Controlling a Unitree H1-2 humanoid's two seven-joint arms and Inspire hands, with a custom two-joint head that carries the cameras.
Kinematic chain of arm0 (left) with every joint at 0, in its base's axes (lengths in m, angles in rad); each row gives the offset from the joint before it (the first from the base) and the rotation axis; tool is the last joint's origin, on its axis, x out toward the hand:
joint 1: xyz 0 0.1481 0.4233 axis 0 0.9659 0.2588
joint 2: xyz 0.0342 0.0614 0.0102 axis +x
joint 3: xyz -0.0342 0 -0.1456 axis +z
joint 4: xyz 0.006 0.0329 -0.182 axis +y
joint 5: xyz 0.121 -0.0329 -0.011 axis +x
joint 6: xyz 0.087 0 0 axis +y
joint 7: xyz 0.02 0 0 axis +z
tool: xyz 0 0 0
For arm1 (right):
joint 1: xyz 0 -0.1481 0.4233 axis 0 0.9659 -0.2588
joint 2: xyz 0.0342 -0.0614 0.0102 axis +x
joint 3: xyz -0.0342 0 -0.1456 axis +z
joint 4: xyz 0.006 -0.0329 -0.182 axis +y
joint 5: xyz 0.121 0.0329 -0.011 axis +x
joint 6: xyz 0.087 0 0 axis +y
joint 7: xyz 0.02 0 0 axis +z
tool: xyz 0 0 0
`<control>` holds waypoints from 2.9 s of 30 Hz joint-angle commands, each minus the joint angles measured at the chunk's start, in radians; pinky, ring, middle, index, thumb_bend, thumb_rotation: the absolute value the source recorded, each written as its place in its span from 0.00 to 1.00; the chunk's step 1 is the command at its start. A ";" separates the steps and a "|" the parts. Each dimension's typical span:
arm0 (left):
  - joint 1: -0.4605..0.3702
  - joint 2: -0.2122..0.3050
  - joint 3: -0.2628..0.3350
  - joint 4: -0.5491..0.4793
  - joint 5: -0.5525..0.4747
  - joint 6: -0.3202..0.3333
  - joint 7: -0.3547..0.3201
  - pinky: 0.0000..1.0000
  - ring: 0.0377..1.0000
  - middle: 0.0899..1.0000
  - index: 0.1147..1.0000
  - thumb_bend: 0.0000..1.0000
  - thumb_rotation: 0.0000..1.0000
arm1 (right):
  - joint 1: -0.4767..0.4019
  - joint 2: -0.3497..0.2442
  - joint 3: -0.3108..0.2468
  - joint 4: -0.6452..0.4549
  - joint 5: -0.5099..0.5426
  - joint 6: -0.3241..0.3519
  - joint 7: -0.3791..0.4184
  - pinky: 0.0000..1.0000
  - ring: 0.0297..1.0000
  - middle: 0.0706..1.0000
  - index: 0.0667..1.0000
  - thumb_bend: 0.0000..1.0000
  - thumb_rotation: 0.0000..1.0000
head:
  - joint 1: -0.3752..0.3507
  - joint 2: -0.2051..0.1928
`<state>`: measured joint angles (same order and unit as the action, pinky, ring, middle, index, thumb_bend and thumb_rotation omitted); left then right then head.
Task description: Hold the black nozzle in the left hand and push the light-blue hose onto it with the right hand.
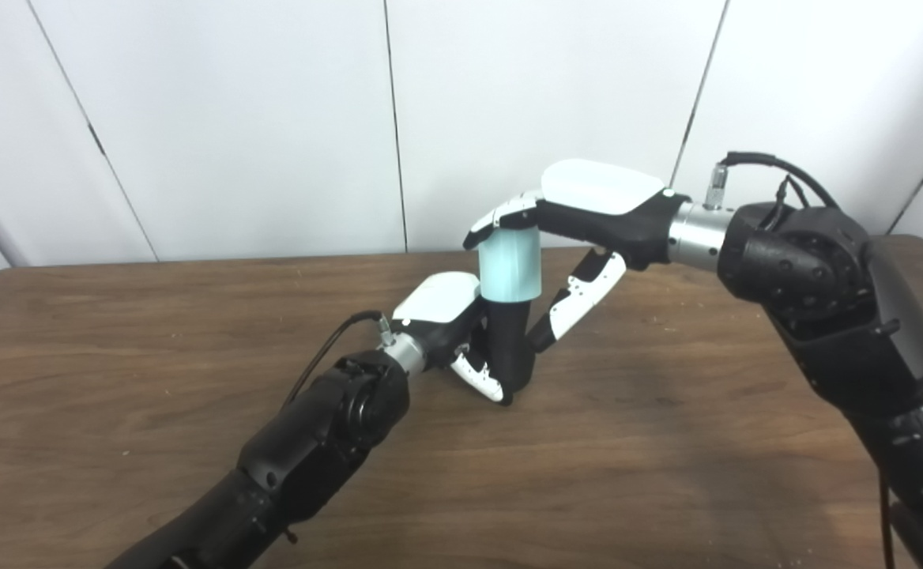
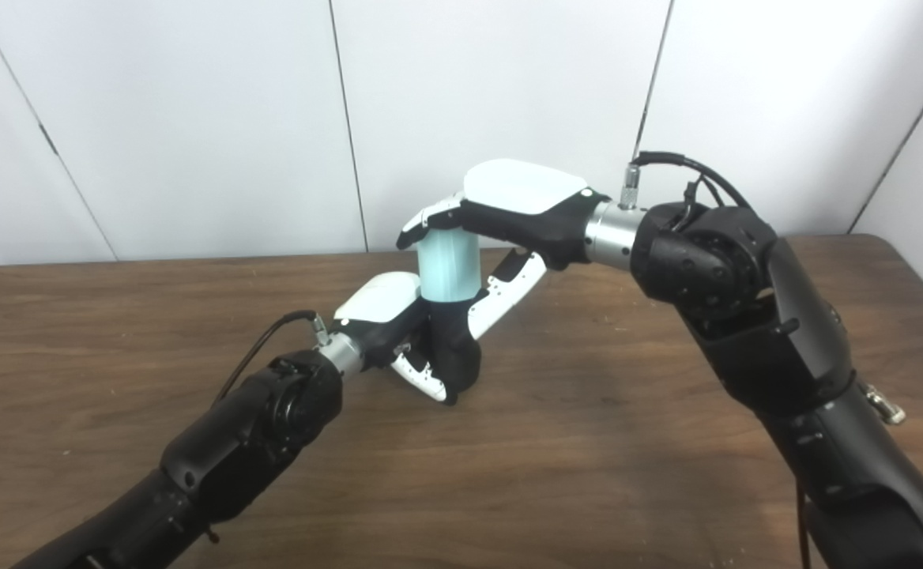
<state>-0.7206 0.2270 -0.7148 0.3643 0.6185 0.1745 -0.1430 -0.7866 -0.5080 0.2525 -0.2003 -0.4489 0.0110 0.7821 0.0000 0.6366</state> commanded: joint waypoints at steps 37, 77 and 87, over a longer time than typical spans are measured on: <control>0.085 0.031 -0.063 0.109 0.041 0.018 -0.163 0.55 0.50 0.45 0.41 0.53 0.00 | -0.037 0.046 -0.103 0.000 0.050 -0.116 -0.248 0.80 0.87 0.84 0.81 0.72 0.73 | 0.005 0.011; 0.104 0.043 -0.061 0.091 0.044 0.009 -0.158 0.53 0.48 0.44 0.41 0.53 0.00 | -0.074 0.001 0.070 0.022 -0.088 -0.028 -0.024 0.98 1.00 1.00 0.99 0.84 0.98 | 0.010 0.015; 0.100 0.043 -0.056 0.090 0.039 0.015 -0.165 0.55 0.48 0.45 0.41 0.53 0.00 | -0.045 -0.022 0.078 0.019 -0.074 -0.021 0.015 0.98 1.00 1.00 0.97 0.83 0.97 | 0.010 0.022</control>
<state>-0.7243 0.2274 -0.7082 0.3748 0.6177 0.1615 -0.1561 -0.7916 -0.4935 0.3458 -0.1589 -0.5340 -0.0140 0.7875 0.0092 0.6580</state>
